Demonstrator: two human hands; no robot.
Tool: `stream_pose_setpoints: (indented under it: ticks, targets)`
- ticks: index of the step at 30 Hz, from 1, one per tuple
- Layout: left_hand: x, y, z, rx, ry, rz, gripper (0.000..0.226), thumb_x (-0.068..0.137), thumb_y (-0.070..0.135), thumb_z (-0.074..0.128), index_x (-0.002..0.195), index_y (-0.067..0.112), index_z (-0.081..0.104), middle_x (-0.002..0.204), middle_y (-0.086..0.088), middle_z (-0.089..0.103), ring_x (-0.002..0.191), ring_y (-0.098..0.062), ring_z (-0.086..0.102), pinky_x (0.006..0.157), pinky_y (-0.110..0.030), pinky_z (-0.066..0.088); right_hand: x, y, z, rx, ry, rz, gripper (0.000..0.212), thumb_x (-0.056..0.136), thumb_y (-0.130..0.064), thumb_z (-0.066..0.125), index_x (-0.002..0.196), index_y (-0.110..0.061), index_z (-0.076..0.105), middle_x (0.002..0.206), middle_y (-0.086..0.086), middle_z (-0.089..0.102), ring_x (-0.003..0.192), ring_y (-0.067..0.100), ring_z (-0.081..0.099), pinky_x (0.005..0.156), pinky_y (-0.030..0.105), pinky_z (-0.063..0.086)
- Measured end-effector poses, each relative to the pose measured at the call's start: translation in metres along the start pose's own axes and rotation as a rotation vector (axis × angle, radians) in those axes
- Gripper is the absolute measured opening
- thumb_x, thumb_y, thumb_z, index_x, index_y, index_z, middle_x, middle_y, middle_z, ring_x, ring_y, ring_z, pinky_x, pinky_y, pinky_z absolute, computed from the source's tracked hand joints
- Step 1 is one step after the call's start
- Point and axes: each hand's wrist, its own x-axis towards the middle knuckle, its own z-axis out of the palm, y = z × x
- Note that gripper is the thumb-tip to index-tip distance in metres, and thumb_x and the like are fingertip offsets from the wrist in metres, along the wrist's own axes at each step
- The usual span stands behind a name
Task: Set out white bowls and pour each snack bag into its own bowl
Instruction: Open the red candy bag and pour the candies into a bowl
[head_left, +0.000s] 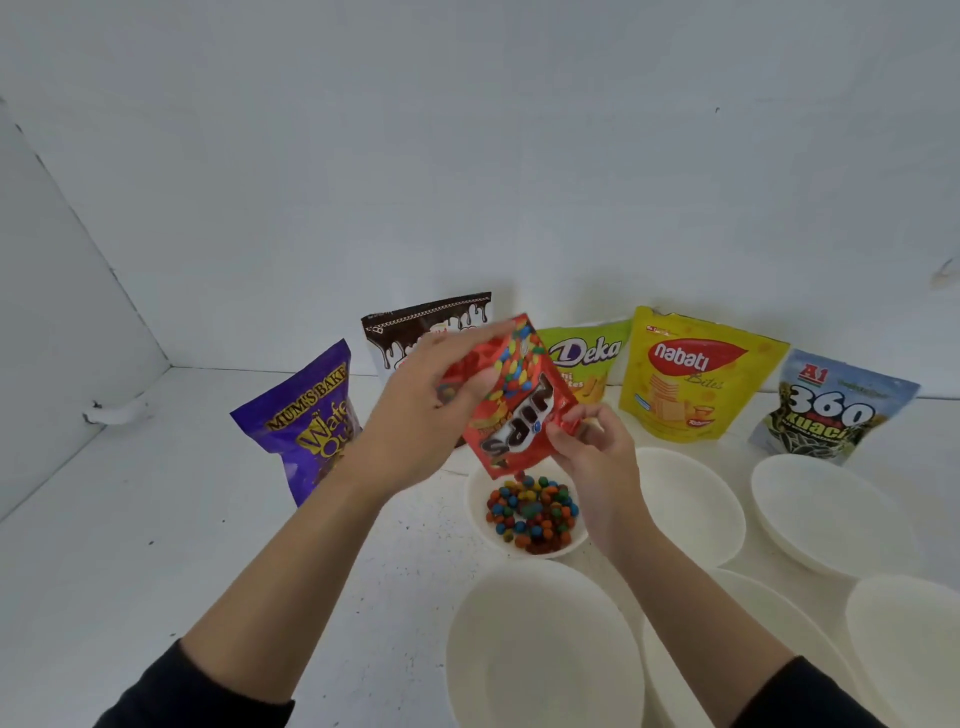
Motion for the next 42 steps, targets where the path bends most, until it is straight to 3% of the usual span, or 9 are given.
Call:
stream_pose_setpoints:
  ticks: [3,9,12,16,21,27,33,38,42]
  targets:
    - [0.005,0.022,-0.012,0.105,0.14,0.155,0.036,0.102,0.029,0.056,0.136,0.042,0.056,0.127,0.01,0.053,0.112,0.01,0.054,0.078,-0.004,0.049,0.0,-0.026,0.008,0.106,-0.049,-0.096,0.03,0.09,0.002,0.068,0.076,-0.022,0.058,0.11,0.017,0.072,0.113,0.036,0.067,0.101,0.055,0.053]
    - [0.009,0.041,-0.029,0.159,0.238,0.213,0.03,0.101,0.032,0.058,0.131,0.036,0.06,0.128,0.011,0.052,0.11,0.006,0.056,0.075,-0.001,0.047,0.0,-0.05,0.019,0.163,-0.1,-0.171,0.021,0.091,0.0,0.068,0.087,-0.017,0.058,0.108,0.01,0.075,0.109,0.029,0.07,0.096,0.048,0.057]
    - [0.003,0.026,-0.026,0.049,0.163,0.078,0.023,0.098,0.033,0.062,0.12,0.041,0.058,0.122,0.009,0.058,0.102,-0.001,0.065,0.068,-0.009,0.053,-0.001,-0.036,0.014,0.093,-0.063,-0.14,0.024,0.09,0.005,0.067,0.084,-0.015,0.056,0.111,0.021,0.069,0.111,0.039,0.065,0.097,0.055,0.055]
    - [-0.009,-0.007,-0.015,0.024,0.061,-0.172,0.036,0.094,0.034,0.067,0.122,0.039,0.045,0.111,0.017,0.056,0.093,-0.011,0.068,0.059,-0.022,0.061,-0.003,-0.014,0.007,-0.072,0.011,-0.014,0.026,0.09,0.005,0.066,0.084,-0.017,0.054,0.105,0.008,0.072,0.106,0.032,0.068,0.091,0.052,0.059]
    - [-0.019,-0.02,-0.017,0.069,0.069,-0.184,0.048,0.092,0.03,0.069,0.129,0.042,0.041,0.109,0.015,0.058,0.095,-0.008,0.069,0.059,-0.021,0.061,-0.008,-0.028,0.007,-0.099,0.04,-0.076,0.021,0.091,0.005,0.065,0.091,-0.013,0.054,0.099,0.004,0.072,0.093,0.018,0.071,0.065,0.024,0.059]
    - [-0.024,0.001,-0.032,0.015,0.182,-0.045,0.048,0.082,0.043,0.066,0.124,0.043,0.044,0.114,0.021,0.057,0.099,-0.008,0.069,0.064,-0.024,0.063,-0.011,-0.047,0.016,-0.017,-0.001,-0.174,0.023,0.088,0.003,0.07,0.091,-0.013,0.056,0.105,0.01,0.072,0.1,0.021,0.073,0.077,0.039,0.064]
    - [-0.038,-0.024,-0.025,0.129,-0.072,-0.256,0.056,0.092,0.02,0.071,0.131,0.041,0.037,0.115,0.003,0.06,0.099,-0.02,0.071,0.074,-0.041,0.065,-0.019,-0.02,0.012,-0.255,0.037,-0.064,0.022,0.086,0.0,0.071,0.092,-0.016,0.057,0.103,0.003,0.071,0.1,0.024,0.069,0.08,0.037,0.061]
    - [-0.057,-0.024,-0.029,0.204,-0.203,-0.351,0.067,0.079,0.03,0.084,0.131,0.041,0.043,0.117,0.014,0.061,0.098,-0.012,0.071,0.08,-0.031,0.064,-0.034,-0.043,0.017,-0.434,-0.022,-0.345,0.028,0.086,0.003,0.07,0.087,-0.023,0.059,0.094,-0.008,0.068,0.097,0.01,0.065,0.087,0.026,0.054]
    - [-0.079,0.003,-0.038,-0.138,-0.162,-0.369,0.043,0.077,0.035,0.075,0.113,0.045,0.054,0.097,0.028,0.071,0.089,0.01,0.07,0.066,-0.013,0.058,-0.057,-0.076,0.032,-0.478,-0.133,-0.645,0.022,0.09,-0.001,0.067,0.091,-0.021,0.06,0.093,-0.009,0.066,0.095,0.007,0.064,0.081,0.01,0.047]
